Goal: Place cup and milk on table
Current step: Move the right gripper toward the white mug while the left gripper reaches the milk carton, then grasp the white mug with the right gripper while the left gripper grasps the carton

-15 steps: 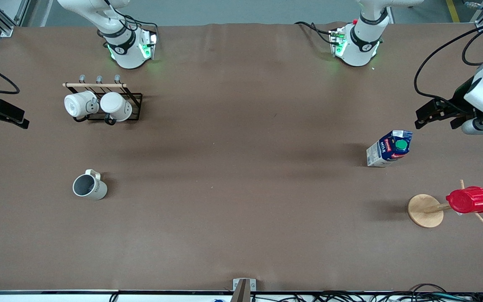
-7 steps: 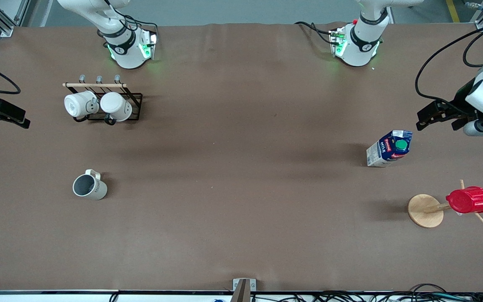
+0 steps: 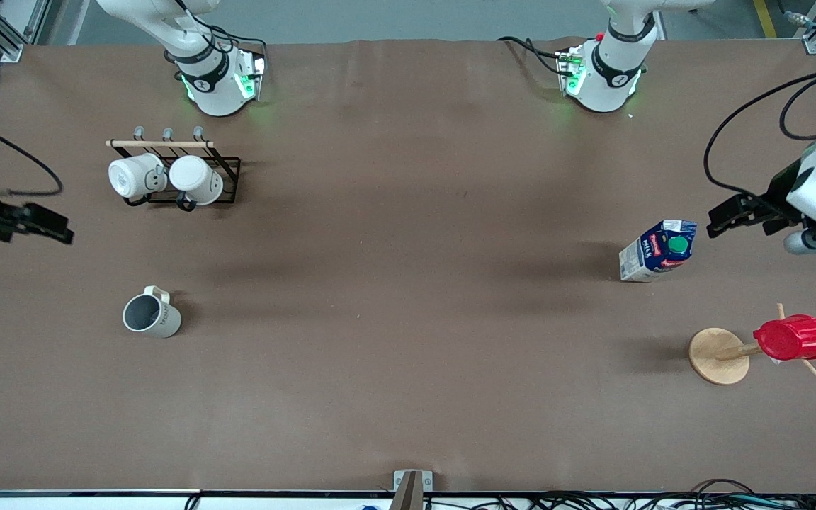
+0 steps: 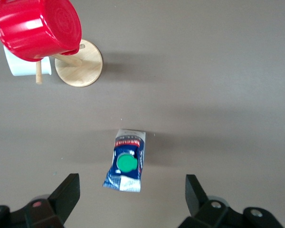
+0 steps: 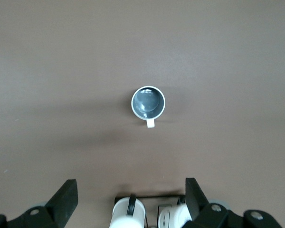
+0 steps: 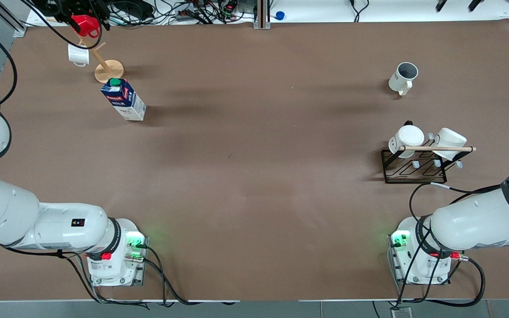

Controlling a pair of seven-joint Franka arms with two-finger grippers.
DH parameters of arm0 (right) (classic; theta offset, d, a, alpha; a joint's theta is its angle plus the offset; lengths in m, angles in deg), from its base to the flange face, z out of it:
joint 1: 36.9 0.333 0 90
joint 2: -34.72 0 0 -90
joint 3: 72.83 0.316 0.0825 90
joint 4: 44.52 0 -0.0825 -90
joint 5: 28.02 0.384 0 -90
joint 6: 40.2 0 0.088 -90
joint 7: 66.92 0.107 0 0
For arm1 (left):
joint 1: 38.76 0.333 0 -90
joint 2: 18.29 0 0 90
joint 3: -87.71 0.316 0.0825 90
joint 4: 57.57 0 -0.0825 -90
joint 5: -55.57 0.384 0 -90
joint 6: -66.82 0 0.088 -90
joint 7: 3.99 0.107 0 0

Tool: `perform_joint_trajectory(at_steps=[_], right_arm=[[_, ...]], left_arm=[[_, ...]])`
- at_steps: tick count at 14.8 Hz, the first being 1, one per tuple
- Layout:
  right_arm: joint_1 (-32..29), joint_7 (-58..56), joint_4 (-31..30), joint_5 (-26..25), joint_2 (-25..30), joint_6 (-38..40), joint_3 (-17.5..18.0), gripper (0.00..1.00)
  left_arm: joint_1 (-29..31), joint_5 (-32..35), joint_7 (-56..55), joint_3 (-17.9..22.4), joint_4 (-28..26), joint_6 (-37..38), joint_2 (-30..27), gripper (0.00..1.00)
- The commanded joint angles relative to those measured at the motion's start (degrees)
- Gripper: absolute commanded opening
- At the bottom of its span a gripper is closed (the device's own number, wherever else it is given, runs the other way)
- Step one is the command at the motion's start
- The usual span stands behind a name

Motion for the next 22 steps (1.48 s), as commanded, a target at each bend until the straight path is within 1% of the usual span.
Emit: perform_joint_trajectory(at_steps=[1,3,5,7,10,13,16,19,21,22], right_arm=[[-0.19,-2.01,-11.24,-1.17,0.6,-9.75,-0.04,1.0],[-0.55,-5.26,-18.28,-1.17,-0.19,-18.71,-1.0,1.0],[-0.63,-7.99,-22.17,-1.17,-2.46,-24.88,-2.32,1.0],[-0.72,-10.1,-22.97,-0.38,-6.5,-28.93,-3.73,1.0],[-1.25,-10.2,-22.97,-0.2,-10.99,-34.03,-3.82,1.0],[-1.16,-10.2,-22.8,1.72,-13.72,-37.63,-3.82,1.0],[-0.99,-10.2,-22.71,3.13,-16.09,-40.54,-3.82,1.0],[-0.9,-10.2,-22.71,3.58,-17.41,-42.66,-3.73,0.99],[-0.9,-10.2,-22.53,3.66,-18.12,-43.36,-3.65,0.91],[-0.9,-10.2,-22.53,4.1,-18.29,-43.97,-3.65,0.83]], left_arm=[[0.1,1.18,0.52,-0.03,-6.43,-6.8,-0.32,0.98],[0.1,1.18,0.52,-0.03,-9.25,-10.41,0.73,0.98],[0.01,1.27,0.52,-0.03,-10.4,-11.92,2.22,0.98],[-0.08,1.36,0.52,-0.2,-10.66,-12.19,4.41,0.98],[-0.16,1.45,0.52,-0.29,-12.76,-15.07,5.3,0.98],[0.01,2.76,0.34,-0.29,-15.67,-16.93,5.3,0.98],[0.19,2.77,0.26,-0.29,-16.9,-17.64,5.74,0.98],[0.19,2.85,0.34,-0.29,-19.53,-19.65,5.66,0.98],[0.28,4.17,0.34,-0.29,-20.85,-20.45,5.57,0.98],[0.36,4.26,0.34,-0.29,-21.3,-20.71,5.48,0.98]])
